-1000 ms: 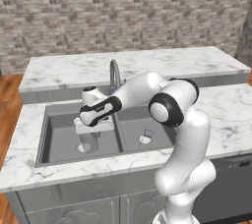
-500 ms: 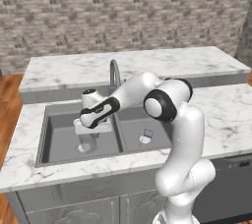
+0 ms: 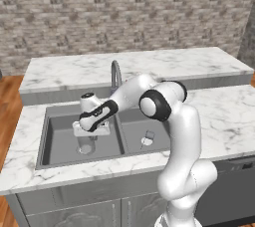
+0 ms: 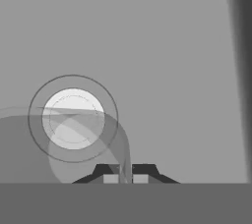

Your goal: Move any existing items from the left basin to the right basin for drying. Then move the glass cup from the counter to the left basin of the sink for washing.

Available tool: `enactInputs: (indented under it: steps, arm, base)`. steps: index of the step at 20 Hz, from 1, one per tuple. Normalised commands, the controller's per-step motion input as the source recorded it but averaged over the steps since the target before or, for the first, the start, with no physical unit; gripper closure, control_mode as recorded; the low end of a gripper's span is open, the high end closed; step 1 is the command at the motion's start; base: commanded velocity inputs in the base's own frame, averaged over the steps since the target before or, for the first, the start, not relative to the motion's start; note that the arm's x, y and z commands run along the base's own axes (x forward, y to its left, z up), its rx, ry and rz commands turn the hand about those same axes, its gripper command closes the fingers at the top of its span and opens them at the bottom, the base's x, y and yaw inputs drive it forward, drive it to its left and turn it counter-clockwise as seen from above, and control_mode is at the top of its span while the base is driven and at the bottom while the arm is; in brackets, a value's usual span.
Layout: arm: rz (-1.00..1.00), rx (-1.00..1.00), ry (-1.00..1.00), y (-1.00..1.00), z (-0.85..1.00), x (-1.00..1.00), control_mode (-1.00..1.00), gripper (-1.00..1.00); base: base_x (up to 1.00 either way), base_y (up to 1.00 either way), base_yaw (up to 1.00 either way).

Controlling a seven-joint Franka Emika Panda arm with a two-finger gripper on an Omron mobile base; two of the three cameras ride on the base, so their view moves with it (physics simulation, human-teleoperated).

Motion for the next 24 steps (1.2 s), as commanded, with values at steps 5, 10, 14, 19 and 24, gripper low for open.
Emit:
enactInputs:
  steps: [5,10,14,19,24]
  arm:
    - [-0.02,-0.02,-0.01,0.11,-0.24,0.19,-1.00,1.00]
    - [-0.01,-0.01,0.00,0.04,-0.23,0.10,-1.00,1.00]
    - [0.00,0.00,0.00,0.00,-0.16,0.06,-1.00,1.00]
    - [0.00,0.00,0.00,0.01,-0.09,-0.01,-1.00,-1.00]
    - [0.00,0.06,-0.02,0.00,-0.01,-0.03,-1.00,-1.00]
  base:
    - [0.00,0.00,0.00]
    - [0.00,0.00,0.00]
    - [0.00,0.00,0.00]
    - [0.00,0.00,0.00]
    - [0.00,0.00,0.00]
